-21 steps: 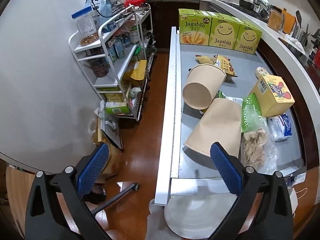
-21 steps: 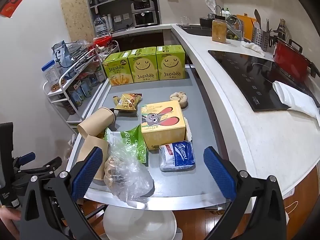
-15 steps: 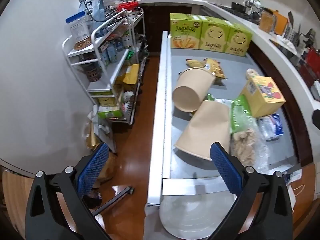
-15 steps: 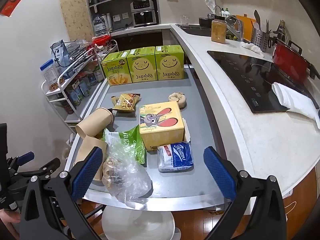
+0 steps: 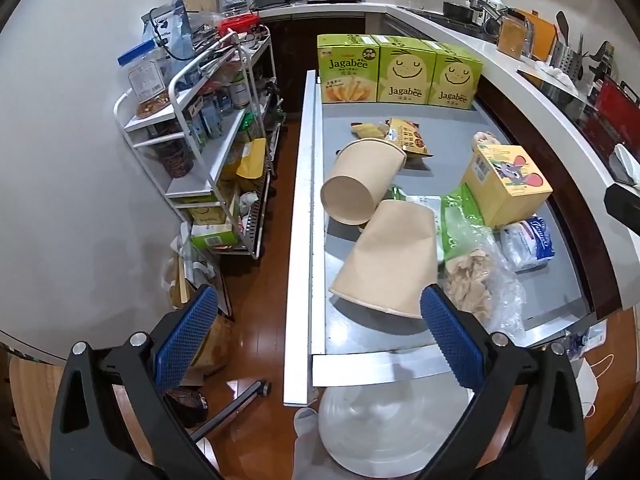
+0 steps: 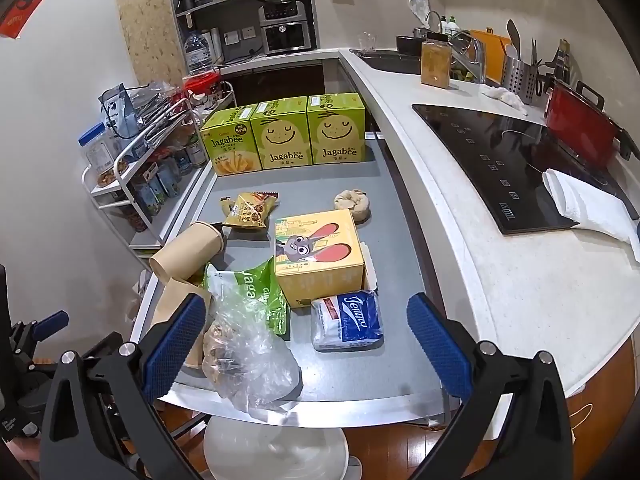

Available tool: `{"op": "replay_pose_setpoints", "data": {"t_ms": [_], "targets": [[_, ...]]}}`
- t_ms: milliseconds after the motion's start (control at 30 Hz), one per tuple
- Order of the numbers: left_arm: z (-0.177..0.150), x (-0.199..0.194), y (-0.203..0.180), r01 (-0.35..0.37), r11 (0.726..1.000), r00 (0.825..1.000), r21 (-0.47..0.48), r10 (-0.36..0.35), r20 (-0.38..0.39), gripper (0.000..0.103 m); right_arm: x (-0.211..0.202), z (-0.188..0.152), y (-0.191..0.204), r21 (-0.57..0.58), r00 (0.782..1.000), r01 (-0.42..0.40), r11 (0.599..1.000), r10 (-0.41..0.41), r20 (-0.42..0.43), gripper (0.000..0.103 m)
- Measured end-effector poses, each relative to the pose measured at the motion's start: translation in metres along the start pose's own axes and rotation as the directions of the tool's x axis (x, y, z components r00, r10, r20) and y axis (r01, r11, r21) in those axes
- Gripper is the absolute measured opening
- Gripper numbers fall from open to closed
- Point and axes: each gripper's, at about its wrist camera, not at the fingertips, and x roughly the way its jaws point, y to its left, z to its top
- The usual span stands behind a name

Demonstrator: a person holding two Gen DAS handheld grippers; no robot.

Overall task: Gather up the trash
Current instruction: 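Move both tools toward the tan paper cup and yellow rabbit box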

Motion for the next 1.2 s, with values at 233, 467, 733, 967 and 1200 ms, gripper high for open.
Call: {"op": "replay_pose_setpoints", "data": {"t_ms": [233, 467, 733, 967, 1200], "targets": [[0.001, 0.001, -0.001, 0.006, 1.0, 1.0, -0.003, -0.006, -0.004, 0.102, 0.002, 0.001, -0.001, 0.0, 1.0, -0.006, 1.0, 0.006, -0.004, 0.099], [0.003, 0.003, 0.001, 0.005, 1.0, 1.0, -0.006, -0.005, -0.003, 0.102, 0.008, 0.001, 0.001, -0.004, 1.0, -0.007, 1.0, 0.007, -0.022, 0.099], [0.005, 0.01, 0.008, 0.026, 0.999, 1.0, -0.026, -0.026, -0.013, 0.102, 0.03, -0.015, -0.001, 0.019, 0.995, -0.025, 0.999, 0.027, -0.095, 0.099], [-0.003, 0.026, 0.017, 0.041, 0.997, 0.997, -0.069, -0.045, -0.063, 0.102, 0.044, -0.032, -0.003, 0.018, 0.99, -0.019, 1.0, 0.022, -0.141, 0.099], [-0.016, 0.037, 0.023, 0.012, 0.997, 0.995, -0.077, -0.02, -0.1, 0.102, 0.054, -0.054, -0.007, 0.029, 0.984, 0.002, 1.0, 0.003, -0.178, 0.099]]}}
